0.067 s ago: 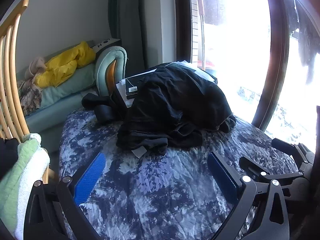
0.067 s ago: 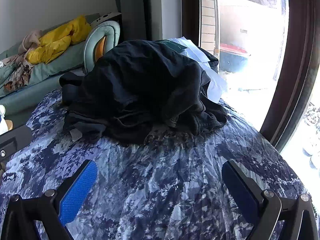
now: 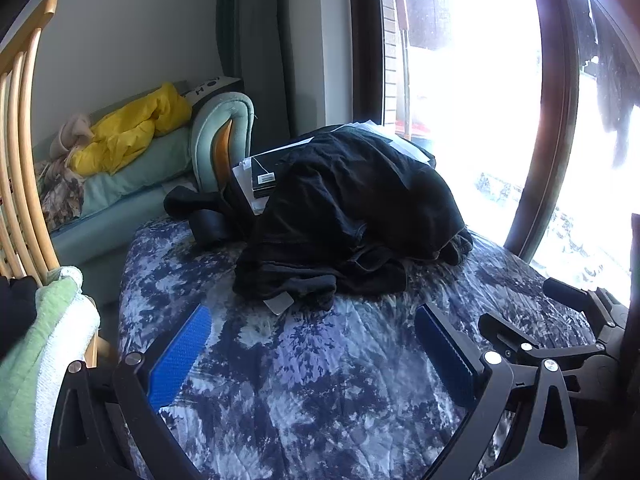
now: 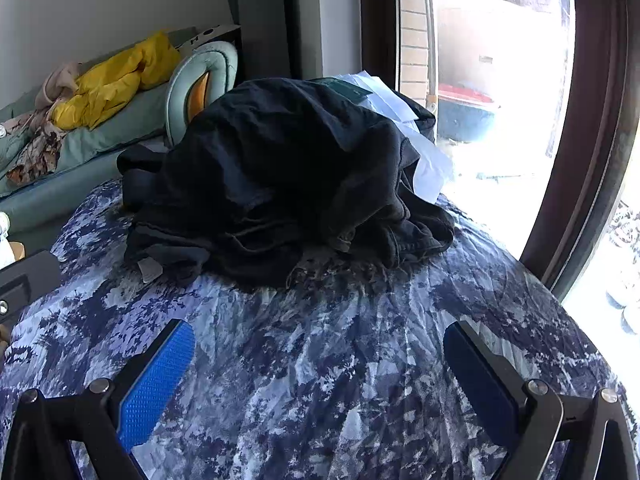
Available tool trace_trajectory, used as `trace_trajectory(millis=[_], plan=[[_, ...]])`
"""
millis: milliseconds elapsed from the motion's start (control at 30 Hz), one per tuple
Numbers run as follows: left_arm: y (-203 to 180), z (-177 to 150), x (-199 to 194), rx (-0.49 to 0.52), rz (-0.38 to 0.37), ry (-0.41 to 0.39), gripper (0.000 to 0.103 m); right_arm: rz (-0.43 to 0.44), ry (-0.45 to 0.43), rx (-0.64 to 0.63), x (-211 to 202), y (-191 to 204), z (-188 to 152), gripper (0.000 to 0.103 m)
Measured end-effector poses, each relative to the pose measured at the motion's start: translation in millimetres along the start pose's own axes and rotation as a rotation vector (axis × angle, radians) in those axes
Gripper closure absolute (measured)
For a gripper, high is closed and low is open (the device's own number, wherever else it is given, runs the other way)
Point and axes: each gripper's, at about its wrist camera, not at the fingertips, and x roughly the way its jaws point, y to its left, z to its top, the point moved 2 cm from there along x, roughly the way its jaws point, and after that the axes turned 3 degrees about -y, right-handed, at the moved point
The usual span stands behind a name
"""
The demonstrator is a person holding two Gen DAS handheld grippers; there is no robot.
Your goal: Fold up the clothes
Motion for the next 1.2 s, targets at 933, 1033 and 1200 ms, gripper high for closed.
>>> trace_trajectory(millis=[933,1033,1200], plan=[[-2,-2,-3,0.044,-0.101,-0.009,0.000,-0.041,0.006,-0.048,7,4,-11,0.000],[-1,-2,-2,0.042,-0.101,-0.007,0.000,-0.038,0.007,-0.049,7,4,-11,0.000],[1,-2,-3,0.036,-0.105,-0.006,0.000,-0.039,0.009,-0.051,8,5,-12,0.000]])
